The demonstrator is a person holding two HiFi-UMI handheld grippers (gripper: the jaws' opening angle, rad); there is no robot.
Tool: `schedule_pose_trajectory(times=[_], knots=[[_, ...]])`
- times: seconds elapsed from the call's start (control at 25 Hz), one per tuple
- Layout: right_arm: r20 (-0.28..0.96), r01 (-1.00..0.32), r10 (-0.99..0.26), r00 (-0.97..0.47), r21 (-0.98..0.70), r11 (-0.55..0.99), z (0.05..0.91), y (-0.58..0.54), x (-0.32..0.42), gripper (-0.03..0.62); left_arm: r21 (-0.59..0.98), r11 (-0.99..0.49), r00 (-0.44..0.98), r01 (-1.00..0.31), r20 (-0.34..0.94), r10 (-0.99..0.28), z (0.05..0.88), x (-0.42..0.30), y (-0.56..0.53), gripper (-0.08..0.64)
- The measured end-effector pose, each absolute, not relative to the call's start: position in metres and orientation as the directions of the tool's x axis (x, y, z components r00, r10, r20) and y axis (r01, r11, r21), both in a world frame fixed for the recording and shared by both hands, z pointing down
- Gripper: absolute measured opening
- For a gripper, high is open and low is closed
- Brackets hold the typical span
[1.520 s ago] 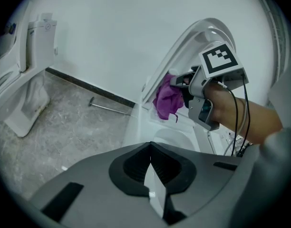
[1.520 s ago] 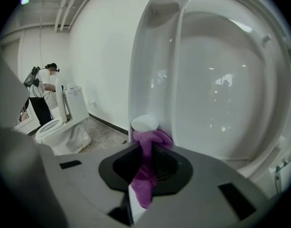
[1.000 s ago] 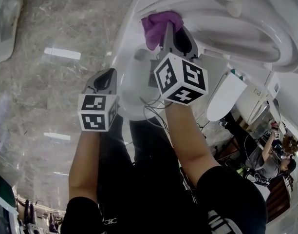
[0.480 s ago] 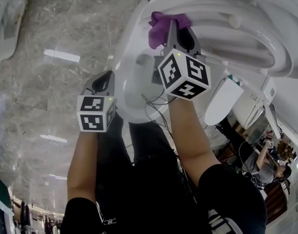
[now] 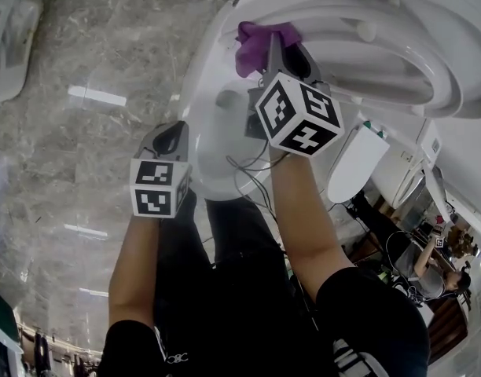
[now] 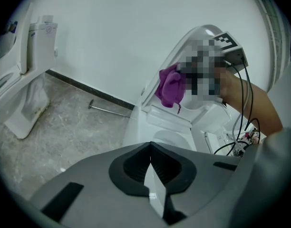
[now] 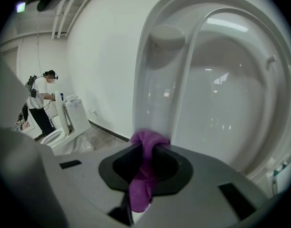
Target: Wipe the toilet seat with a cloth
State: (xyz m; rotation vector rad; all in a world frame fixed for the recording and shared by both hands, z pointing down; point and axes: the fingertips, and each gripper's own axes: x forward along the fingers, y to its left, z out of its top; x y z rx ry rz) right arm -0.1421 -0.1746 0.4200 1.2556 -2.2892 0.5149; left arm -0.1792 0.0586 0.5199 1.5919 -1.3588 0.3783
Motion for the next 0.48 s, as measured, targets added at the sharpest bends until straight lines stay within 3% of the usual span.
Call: schedule_pose_trajectory(times=[0.48], knots=[[0.465, -0.844, -0.749, -0.473, 0.006, 0.537, 0.337, -0.186, -0.134, 0.058, 0.442, 0.114, 0.280, -0.890, 0.726, -0.628, 0.470, -0.171, 0.049, 0.008]])
